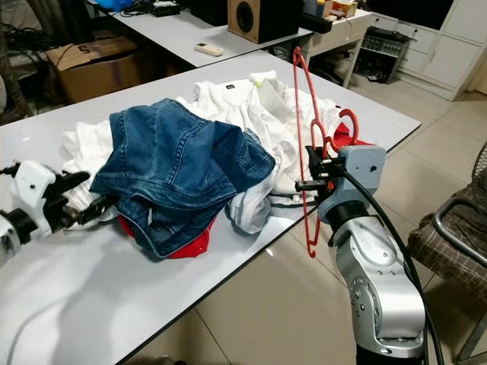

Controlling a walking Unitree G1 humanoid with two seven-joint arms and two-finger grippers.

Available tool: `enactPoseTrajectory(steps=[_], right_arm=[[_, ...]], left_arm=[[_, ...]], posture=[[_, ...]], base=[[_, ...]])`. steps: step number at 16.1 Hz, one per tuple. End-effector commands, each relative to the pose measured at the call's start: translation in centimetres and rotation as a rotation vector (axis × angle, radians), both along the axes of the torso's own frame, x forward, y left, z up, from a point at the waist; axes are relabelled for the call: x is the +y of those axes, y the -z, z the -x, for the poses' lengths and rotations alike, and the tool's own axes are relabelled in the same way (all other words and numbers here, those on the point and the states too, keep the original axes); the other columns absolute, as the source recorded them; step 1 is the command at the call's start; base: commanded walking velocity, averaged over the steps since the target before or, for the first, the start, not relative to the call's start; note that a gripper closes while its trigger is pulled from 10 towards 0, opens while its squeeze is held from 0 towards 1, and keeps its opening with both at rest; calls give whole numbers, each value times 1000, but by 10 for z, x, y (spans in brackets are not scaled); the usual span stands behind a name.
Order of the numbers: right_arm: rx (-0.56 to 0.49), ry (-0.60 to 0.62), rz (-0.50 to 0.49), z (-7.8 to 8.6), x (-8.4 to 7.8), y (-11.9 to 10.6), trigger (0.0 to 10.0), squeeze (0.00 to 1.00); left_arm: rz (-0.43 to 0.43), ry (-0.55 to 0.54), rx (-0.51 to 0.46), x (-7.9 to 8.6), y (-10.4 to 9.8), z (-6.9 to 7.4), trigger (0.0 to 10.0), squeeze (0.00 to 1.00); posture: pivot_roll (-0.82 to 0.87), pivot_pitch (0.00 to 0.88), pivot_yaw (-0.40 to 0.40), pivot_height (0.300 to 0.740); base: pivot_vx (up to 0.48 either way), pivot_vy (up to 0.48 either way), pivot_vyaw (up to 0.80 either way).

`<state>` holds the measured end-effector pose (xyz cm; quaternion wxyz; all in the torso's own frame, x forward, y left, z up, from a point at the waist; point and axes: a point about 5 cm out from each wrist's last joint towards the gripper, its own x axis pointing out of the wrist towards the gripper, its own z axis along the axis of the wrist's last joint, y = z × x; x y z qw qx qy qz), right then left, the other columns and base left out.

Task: Hang hanger

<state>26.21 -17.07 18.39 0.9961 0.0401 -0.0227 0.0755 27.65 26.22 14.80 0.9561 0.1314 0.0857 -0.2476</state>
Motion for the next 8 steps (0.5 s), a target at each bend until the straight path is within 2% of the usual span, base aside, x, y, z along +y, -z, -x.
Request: enactPoseTrajectory(steps=[1,3,4,5,8], right_arm=[[-9,3,-1,0,-2,-3,10000,0],[-9,7,1,1,-3,-3,10000,0],[-9,9,2,2,-4,-3,10000,0],[-8,10,3,2,-4,-2,10000,0],[-8,2,3,1,-3,-2,10000,0]], left_arm=[[59,22,-47,-7,-6,-5,2588,0],[125,45,-72,-9,-11,-4,2235,0],[156,54,-85,-10,-13,-3,1373,0],[187,49,-108,-10,-14,-4,0,0],[238,60,-146,-16,-20,-8,0,0]], posture=[[-153,0,27,740],[-157,0,28,740],[-157,0,27,740],[-156,0,25,740],[-154,0,22,740]], base=[[0,0,0],[0,0,0],[0,0,0],[0,0,0],[0,0,0]])
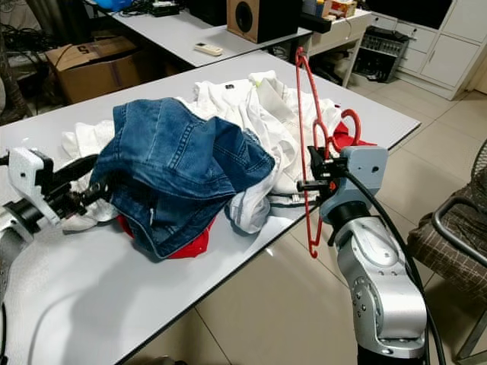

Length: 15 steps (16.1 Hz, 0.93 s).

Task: Hang hanger

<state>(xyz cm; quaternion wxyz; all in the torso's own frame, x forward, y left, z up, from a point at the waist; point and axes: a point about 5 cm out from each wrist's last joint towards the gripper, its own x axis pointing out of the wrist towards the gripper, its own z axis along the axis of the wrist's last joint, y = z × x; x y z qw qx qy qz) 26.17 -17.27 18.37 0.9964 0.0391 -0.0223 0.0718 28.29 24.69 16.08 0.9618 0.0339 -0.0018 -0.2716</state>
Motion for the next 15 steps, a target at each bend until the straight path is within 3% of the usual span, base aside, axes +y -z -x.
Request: enactPoseTrajectory(steps=[1,5,8,12,15], right_arm=[[-10,-7,1,1,-1,-3,10000,0],[-10,-28,11,2,-1,-3,10000,0],[-10,-110,31,6,-2,-5,10000,0],[-51,-410,56,30,-1,-20,10000,0],[22,-732,57,65,7,-20,10000,0]], left_arm=[[3,8,-31,-2,-7,-2,0,0],[-48,-17,3,-9,2,-9,0,0],[-30,-31,-7,-16,-5,-18,0,0],[41,-19,-68,-32,-35,-37,0,0],[-12,-45,-133,-39,-71,-58,0,0]], posture=[[-154,0,22,740],[-160,0,24,740],[-162,0,27,740],[-169,0,38,740],[-181,0,57,740]], base=[[0,0,0],[0,0,0],[0,0,0],[0,0,0],[0,0,0]])
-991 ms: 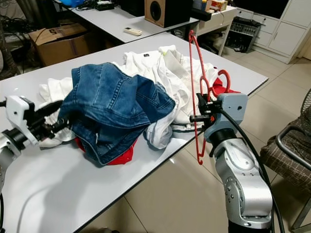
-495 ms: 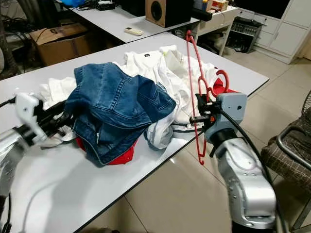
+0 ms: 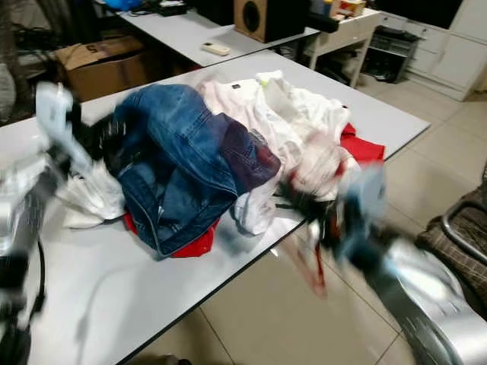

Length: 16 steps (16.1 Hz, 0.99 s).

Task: Hang hanger

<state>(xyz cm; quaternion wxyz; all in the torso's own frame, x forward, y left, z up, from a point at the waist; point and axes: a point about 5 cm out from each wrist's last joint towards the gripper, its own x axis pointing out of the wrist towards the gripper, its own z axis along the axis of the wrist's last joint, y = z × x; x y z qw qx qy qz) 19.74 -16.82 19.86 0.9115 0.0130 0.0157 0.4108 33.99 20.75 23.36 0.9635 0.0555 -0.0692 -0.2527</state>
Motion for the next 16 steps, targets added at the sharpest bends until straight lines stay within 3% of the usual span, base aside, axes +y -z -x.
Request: enactPoseTrajectory(steps=[1,6,8,12,14,16], right_arm=[[32,-54,15,5,3,2,10000,0],[185,-82,16,10,11,21,10000,0],[212,-175,-25,15,22,20,10000,0],[248,-173,-13,15,25,26,10000,0],[291,-53,71,4,18,39,10000,0],[236,152,99,-19,3,41,10000,0]], left_arm=[[-33,-17,-15,1,-9,-3,0,0],[-188,42,-75,-2,-35,0,0,0],[-244,55,-72,-5,-36,0,0,0],[-268,57,-66,-7,-33,0,0,0],[-281,78,-61,-9,-33,1,0,0],[-320,103,-53,-11,-31,3,0,0]], posture=[[-183,0,60,740],[-171,0,54,740],[-161,0,46,740],[-163,0,43,740],[-163,0,43,740],[-167,0,43,740]], base=[[0,0,0],[0,0,0],[0,0,0],[0,0,0],[0,0,0],[0,0,0]])
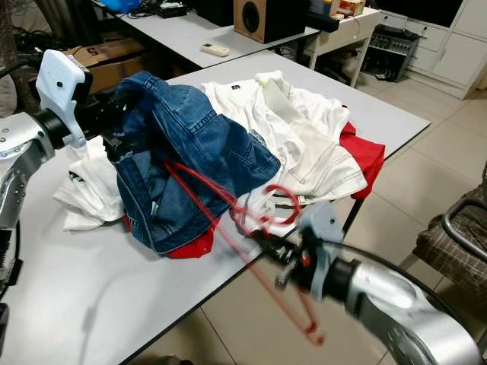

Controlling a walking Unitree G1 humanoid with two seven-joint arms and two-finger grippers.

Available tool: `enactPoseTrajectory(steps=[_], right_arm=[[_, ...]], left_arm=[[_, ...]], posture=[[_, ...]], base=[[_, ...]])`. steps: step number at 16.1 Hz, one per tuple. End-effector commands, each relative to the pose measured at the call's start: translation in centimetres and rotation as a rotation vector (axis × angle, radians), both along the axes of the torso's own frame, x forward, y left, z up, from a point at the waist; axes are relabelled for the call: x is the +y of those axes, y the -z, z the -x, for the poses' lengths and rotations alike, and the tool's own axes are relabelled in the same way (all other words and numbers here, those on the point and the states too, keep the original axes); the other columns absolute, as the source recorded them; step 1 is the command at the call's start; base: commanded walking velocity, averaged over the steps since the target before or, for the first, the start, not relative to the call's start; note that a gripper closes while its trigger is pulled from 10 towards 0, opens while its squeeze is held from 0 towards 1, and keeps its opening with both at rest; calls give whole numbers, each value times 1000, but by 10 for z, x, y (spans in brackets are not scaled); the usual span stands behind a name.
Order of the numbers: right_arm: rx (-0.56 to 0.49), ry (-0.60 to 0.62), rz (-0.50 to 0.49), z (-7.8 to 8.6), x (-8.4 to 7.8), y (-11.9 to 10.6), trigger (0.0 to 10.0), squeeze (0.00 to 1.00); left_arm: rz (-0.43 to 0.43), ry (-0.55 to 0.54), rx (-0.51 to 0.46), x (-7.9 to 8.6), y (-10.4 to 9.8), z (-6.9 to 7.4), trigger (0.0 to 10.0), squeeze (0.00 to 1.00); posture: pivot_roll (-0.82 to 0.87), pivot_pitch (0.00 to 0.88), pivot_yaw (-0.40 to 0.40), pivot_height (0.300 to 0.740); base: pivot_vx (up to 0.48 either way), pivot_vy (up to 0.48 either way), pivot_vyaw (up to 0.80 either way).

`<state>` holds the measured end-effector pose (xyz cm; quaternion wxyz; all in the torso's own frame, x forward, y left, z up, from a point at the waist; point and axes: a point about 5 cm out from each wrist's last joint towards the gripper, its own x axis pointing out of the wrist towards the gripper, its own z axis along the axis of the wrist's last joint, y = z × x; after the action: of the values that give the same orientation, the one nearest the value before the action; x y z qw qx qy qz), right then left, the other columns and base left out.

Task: Hang hanger

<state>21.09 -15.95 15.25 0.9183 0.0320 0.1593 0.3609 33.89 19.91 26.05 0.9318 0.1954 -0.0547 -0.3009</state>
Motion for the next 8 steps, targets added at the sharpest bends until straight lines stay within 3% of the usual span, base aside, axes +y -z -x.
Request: enactPoseTrajectory(steps=[1,4,5,7,8], right_arm=[[-67,129,-19,-14,-11,-10,10000,0],[-66,153,-26,-18,-14,-10,10000,0],[-73,149,-43,-19,-11,-10,10000,0],[-79,146,-51,-20,-7,-10,10000,0],[-83,148,-60,-21,-6,-12,10000,0]], left_arm=[[-46,25,-7,-5,-3,3,0,0],[-26,50,4,-16,3,4,0,0],[18,56,31,-23,12,3,10000,0],[51,61,72,-25,21,5,10000,0],[28,65,151,-19,37,12,10000,1000]], posture=[[-167,0,43,740],[-166,0,36,740],[-171,0,36,740],[-173,0,36,740],[-173,0,34,740]], base=[[0,0,0],[0,0,0],[0,0,0],[0,0,0],[0,0,0]])
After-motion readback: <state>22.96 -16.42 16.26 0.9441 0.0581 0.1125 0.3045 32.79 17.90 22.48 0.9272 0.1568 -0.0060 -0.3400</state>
